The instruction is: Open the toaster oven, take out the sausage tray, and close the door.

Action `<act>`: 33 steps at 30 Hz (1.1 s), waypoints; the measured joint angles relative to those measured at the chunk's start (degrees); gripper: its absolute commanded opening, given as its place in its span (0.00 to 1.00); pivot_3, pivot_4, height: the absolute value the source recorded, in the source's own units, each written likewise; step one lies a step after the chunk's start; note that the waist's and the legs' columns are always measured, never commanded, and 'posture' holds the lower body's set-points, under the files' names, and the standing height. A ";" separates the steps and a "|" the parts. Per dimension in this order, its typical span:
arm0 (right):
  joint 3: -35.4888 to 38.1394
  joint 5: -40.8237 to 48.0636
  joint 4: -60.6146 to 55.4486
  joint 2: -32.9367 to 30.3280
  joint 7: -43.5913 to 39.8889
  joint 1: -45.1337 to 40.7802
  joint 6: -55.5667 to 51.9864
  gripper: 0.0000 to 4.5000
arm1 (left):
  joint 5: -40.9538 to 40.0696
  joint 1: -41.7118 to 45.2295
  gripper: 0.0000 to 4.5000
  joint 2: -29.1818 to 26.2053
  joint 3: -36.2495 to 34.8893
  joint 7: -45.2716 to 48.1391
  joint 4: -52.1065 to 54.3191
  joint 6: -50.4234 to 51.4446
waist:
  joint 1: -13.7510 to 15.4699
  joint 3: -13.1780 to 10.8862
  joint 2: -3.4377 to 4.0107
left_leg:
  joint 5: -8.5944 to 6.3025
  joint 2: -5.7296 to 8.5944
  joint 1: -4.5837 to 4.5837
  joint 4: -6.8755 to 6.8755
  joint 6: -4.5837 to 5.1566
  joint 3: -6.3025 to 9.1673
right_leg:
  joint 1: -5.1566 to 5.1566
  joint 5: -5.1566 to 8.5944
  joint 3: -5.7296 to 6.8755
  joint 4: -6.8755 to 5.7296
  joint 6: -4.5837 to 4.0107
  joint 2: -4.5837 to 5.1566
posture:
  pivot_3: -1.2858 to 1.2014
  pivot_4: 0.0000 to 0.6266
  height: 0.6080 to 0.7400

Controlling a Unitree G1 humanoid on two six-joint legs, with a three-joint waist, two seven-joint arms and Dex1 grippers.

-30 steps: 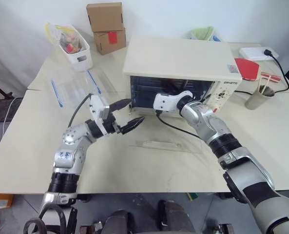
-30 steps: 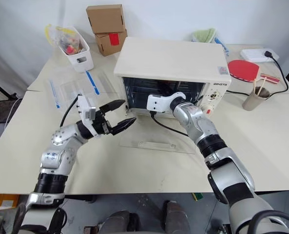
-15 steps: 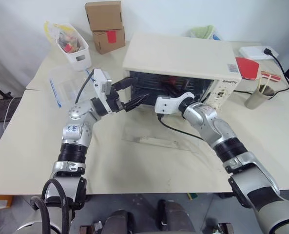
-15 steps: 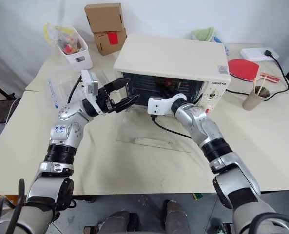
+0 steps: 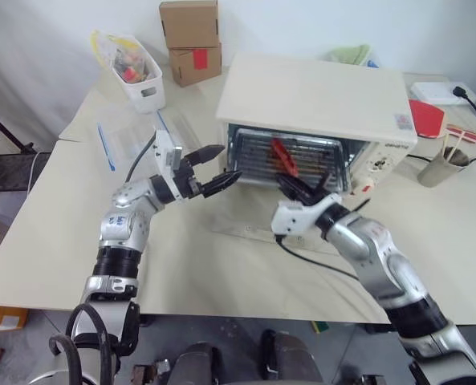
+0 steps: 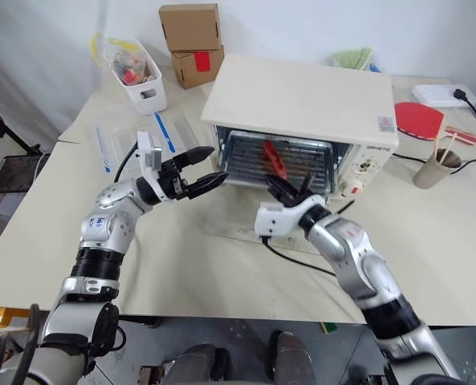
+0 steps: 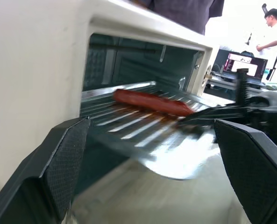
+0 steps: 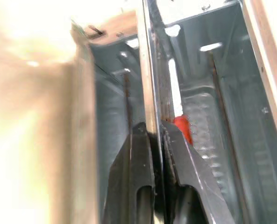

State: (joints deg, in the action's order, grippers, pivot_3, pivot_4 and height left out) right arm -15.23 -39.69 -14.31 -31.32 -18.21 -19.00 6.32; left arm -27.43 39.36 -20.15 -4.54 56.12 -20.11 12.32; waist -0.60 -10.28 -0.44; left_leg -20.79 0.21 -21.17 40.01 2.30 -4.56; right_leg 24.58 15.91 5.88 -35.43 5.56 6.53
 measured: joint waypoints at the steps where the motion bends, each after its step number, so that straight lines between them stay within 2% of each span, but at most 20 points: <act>1: 0.07 -0.03 -0.58 0.00 -0.12 0.59 -0.03 0.00 | -0.12 -0.44 1.00 -0.23 -0.03 -0.05 0.38 0.64 | 0.12 0.00 0.00 | 0.00 0.00 -0.04 0.01 0.00 0.00 | 0.01 0.00 0.02 0.01 0.00 -0.02 | 0.52 0.24 1.00; 6: 0.64 -0.16 -7.64 -0.98 -2.33 7.30 -0.09 0.00 | -4.79 -6.13 1.00 -4.01 -4.22 -2.80 7.73 11.48 | 0.31 -0.01 0.00 | 0.01 -0.01 0.00 0.09 0.00 0.03 | -0.08 0.00 0.00 0.04 0.00 0.00 | 0.52 0.24 1.00; 11: 0.88 -0.06 -10.78 -2.00 -3.34 11.42 0.51 0.00 | -13.84 -9.86 1.00 -7.19 -8.00 -6.06 15.83 27.18 | 0.34 -0.01 0.01 | 0.06 -0.01 0.08 0.13 -0.04 0.07 | -0.17 0.00 -0.09 0.02 0.00 0.12 | 0.52 0.24 1.00; 15: 1.55 1.08 -10.52 -3.63 -4.47 11.50 2.61 0.00 | -17.63 -11.09 1.00 -8.00 -7.40 -5.53 20.31 33.35 | 0.16 -0.01 0.01 | 0.09 0.00 0.10 0.13 -0.08 0.06 | -0.17 0.00 -0.08 0.00 0.00 0.09 | 0.52 0.24 1.00; 18: 2.10 2.24 -8.21 -5.36 -5.41 7.84 4.80 0.00 | -20.12 -11.63 1.00 -11.87 -5.20 -0.42 23.70 37.11 | -0.52 -0.04 0.04 | 0.14 -0.01 0.12 0.11 -0.17 0.07 | -0.17 0.03 -0.08 -0.02 -0.05 0.06 | 0.52 0.24 1.00; 20: 2.33 3.19 -6.24 -5.86 -5.47 4.74 5.73 0.00 | -20.62 -11.22 1.00 -11.73 -3.67 0.92 24.86 37.85 | -0.69 -0.05 0.06 | 0.17 0.00 0.17 0.12 -0.17 0.07 | -0.20 0.03 -0.08 -0.06 -0.06 0.06 | 0.52 0.24 1.00; 22: 2.73 3.92 -3.81 -6.18 -5.44 2.33 6.38 0.00 | -20.39 -10.72 1.00 -9.29 -2.61 0.31 24.73 37.03 | -0.71 -0.05 0.06 | 0.22 0.00 0.15 0.12 -0.19 0.12 | -0.20 0.04 -0.14 -0.09 -0.09 0.08 | 0.52 0.24 1.00; 33: 3.20 4.25 -0.43 -6.30 -5.17 0.73 7.84 0.00 | -12.97 -3.31 1.00 -2.27 -1.85 -1.38 13.14 22.50 | 0.18 -0.05 0.06 | 0.24 0.03 0.03 0.07 -0.18 0.20 | -0.12 0.06 0.06 -0.08 -0.12 -0.03 | 0.52 0.24 1.00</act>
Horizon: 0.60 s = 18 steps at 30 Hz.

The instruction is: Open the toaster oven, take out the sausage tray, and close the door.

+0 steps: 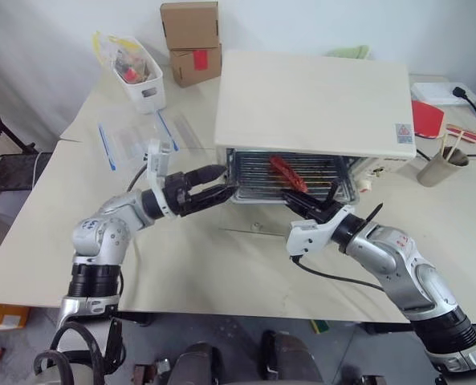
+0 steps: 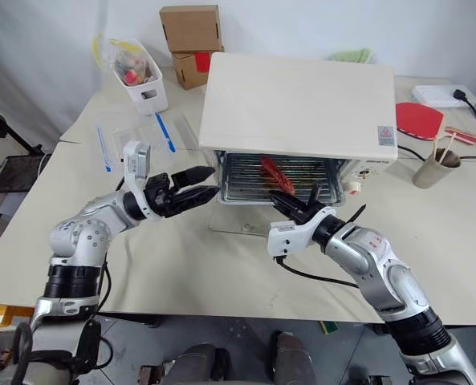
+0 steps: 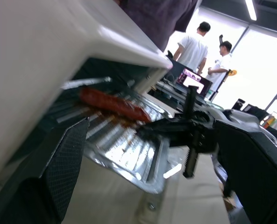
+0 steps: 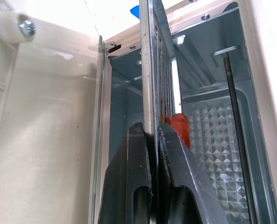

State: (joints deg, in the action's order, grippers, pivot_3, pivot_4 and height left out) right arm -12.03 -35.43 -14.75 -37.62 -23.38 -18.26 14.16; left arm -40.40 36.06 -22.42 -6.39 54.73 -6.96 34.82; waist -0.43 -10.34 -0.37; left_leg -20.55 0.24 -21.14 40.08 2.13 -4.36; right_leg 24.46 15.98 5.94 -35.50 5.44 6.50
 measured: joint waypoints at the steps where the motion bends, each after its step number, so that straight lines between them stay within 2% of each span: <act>1: 0.01 -0.05 0.02 0.01 0.00 0.05 -0.03 0.00 | 0.46 0.55 1.00 0.39 -0.01 0.11 -1.14 -1.22 | 0.06 0.00 0.00 | 0.00 0.00 0.00 0.00 0.00 0.00 | 0.00 0.00 0.01 0.00 0.00 0.00 | 0.52 0.24 1.00; 11: -0.17 -0.64 0.25 0.83 0.48 0.40 -0.36 0.00 | 5.52 10.59 1.00 3.96 0.12 1.83 -15.98 -11.68 | 0.36 0.00 0.00 | 0.03 0.03 -0.02 0.02 0.04 -0.01 | -0.01 -0.01 0.08 -0.02 0.01 -0.03 | 0.52 0.24 1.00; 18: 0.11 -0.69 -2.27 0.82 0.34 2.89 -0.59 0.00 | 7.93 13.26 1.00 5.87 0.06 2.92 -22.86 -15.82 | 0.43 0.00 -0.01 | 0.04 0.03 -0.03 0.04 0.06 0.00 | -0.01 -0.01 0.10 -0.03 0.02 -0.03 | 0.52 0.24 1.00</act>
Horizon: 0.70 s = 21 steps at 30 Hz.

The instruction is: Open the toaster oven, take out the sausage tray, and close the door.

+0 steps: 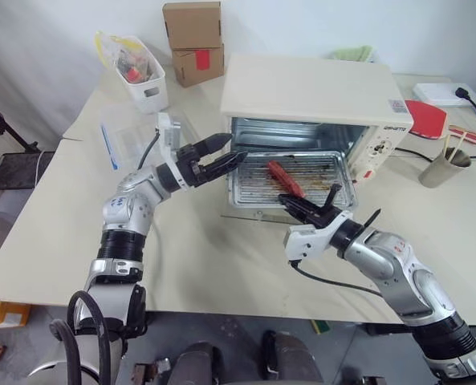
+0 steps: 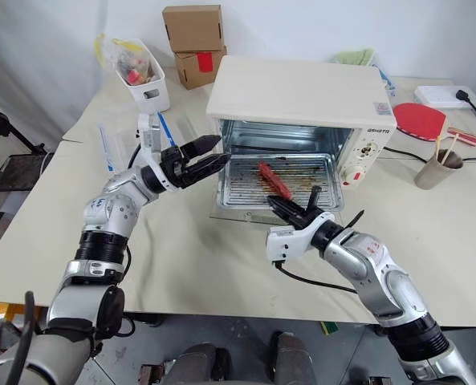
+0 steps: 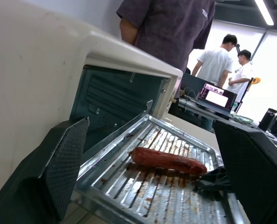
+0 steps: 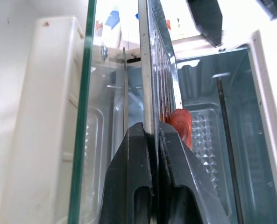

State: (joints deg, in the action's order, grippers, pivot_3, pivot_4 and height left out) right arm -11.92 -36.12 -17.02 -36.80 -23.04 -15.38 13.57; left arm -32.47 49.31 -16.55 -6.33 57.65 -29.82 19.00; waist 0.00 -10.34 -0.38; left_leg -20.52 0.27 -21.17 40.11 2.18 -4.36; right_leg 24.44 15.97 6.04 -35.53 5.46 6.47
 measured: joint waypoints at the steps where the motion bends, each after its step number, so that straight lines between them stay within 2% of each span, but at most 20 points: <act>1: 0.06 -0.02 -0.80 0.00 -0.01 0.64 -0.09 0.00 | 0.34 0.11 1.00 0.27 0.03 0.07 -0.47 -0.43 | 0.12 0.00 0.00 | 0.00 0.00 0.00 0.00 0.00 0.00 | 0.00 0.00 0.00 0.00 0.00 0.00 | 0.52 0.24 1.00; 6: 1.20 -0.67 -4.71 0.00 -0.33 4.03 -1.07 0.00 | 1.43 0.52 1.00 0.27 0.03 0.62 -1.95 -1.22 | 0.18 0.00 0.00 | 0.01 0.03 -0.01 0.03 0.02 0.01 | -0.01 -0.01 -0.01 0.00 0.02 0.01 | 0.52 0.24 1.00; 10: 1.79 -1.00 -7.73 -0.01 -1.06 6.32 -1.47 0.00 | 0.87 -2.73 1.00 -2.43 -0.48 -0.17 2.72 4.00 | -0.28 0.00 0.00 | 0.01 0.00 0.03 -0.02 0.02 0.00 | 0.00 -0.01 -0.05 -0.02 0.02 -0.01 | 0.52 0.24 1.00; 12: 2.71 -1.02 -8.40 -0.09 -1.38 7.02 -1.73 0.00 | -0.82 -5.10 1.00 -4.36 -1.18 -0.81 5.79 9.39 | -0.32 0.00 0.00 | 0.02 -0.03 0.04 -0.01 0.01 0.01 | 0.00 -0.01 -0.06 -0.03 0.01 -0.02 | 0.52 0.24 1.00; 16: 4.68 -0.73 -10.06 -0.63 -1.98 7.68 -1.91 0.00 | -8.88 -10.13 1.00 -11.77 -5.23 -6.94 15.64 32.81 | -0.27 0.00 0.00 | 0.02 -0.03 0.03 0.02 0.00 0.15 | -0.02 0.00 -0.22 -0.07 0.00 0.07 | 0.52 0.24 1.00; 21: 4.34 0.23 -10.01 -0.62 -2.87 4.80 -0.25 0.00 | -18.70 -10.96 1.00 -10.84 -11.04 -15.02 23.70 49.94 | 0.40 0.00 0.00 | 0.02 0.09 0.04 0.14 0.00 0.62 | -0.35 -0.01 -0.17 0.07 0.02 0.17 | 0.52 0.24 1.00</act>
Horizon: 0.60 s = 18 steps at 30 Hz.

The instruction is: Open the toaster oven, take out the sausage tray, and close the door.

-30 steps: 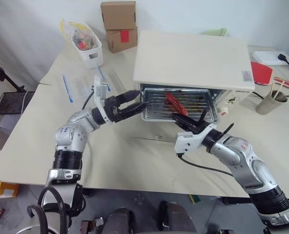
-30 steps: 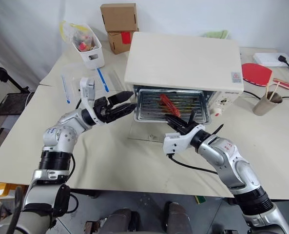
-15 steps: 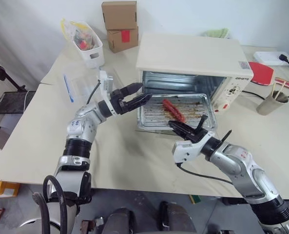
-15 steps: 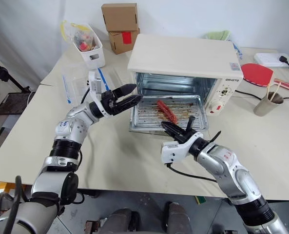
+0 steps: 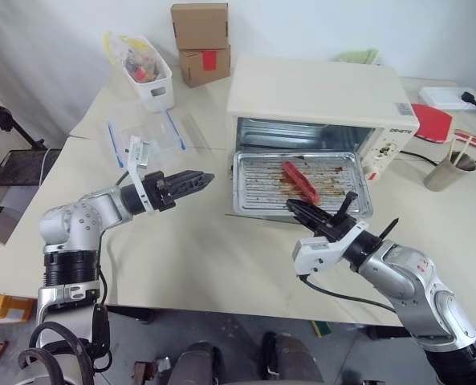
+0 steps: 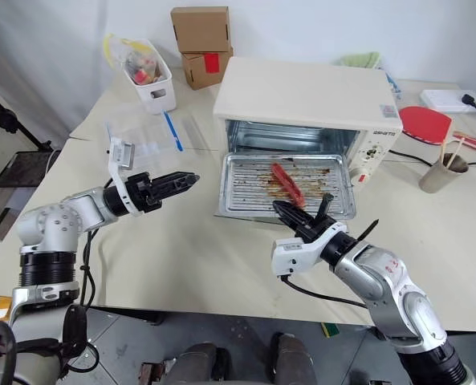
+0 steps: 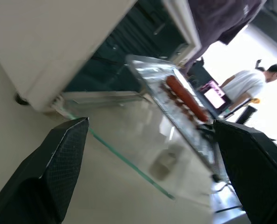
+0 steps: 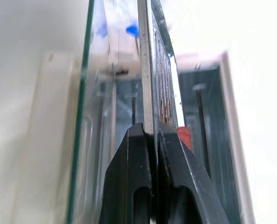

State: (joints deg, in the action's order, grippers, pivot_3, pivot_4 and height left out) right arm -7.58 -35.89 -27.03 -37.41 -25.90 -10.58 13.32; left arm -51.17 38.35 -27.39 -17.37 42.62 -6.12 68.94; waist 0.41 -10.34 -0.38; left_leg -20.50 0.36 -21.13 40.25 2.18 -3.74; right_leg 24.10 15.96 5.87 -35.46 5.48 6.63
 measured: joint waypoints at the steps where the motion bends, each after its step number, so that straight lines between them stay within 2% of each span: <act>1: -0.30 0.31 0.00 0.00 -0.10 -0.81 0.62 0.00 | -1.48 0.00 1.00 0.86 -0.59 -1.72 0.86 2.31 | -0.02 0.00 0.00 | 0.00 0.00 0.00 0.00 -0.01 0.03 | 0.00 0.00 0.02 0.00 0.00 -0.01 | 0.52 0.24 1.00; 11: -3.72 2.65 2.59 0.22 -1.96 -4.77 4.65 0.00 | -11.04 1.47 1.00 7.32 -10.22 -16.95 1.10 16.35 | -0.53 0.00 0.00 | 0.08 -0.04 0.06 -0.06 -0.17 0.06 | 0.00 0.02 0.03 -0.04 -0.04 -0.09 | 0.52 0.24 1.00; 14: -4.88 3.74 2.66 0.25 -2.99 -4.89 5.64 0.00 | -13.55 1.47 0.87 8.61 -12.91 -20.45 1.15 19.29 | -0.52 0.00 0.00 | 0.08 -0.04 0.06 -0.06 -0.17 0.06 | -0.01 0.02 0.02 -0.05 -0.04 -0.09 | 0.52 0.24 1.00; 18: -5.66 4.49 3.42 0.28 -3.90 -6.65 6.63 0.00 | -16.38 1.36 0.62 10.04 -14.39 -23.83 1.50 21.92 | -0.48 0.00 0.00 | 0.09 -0.03 0.06 -0.05 -0.20 0.05 | -0.01 0.02 0.02 -0.05 -0.04 -0.09 | 0.52 0.24 1.00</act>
State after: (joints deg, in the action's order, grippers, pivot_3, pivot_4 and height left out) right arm -13.24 -31.40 -23.62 -37.13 -29.80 -17.22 19.95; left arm -67.54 39.71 -17.35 -31.76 18.80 -4.61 90.86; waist -0.08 -10.34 -0.38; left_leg -20.40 0.33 -21.07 40.20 1.99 -3.69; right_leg 24.09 15.98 5.88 -35.51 5.44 6.54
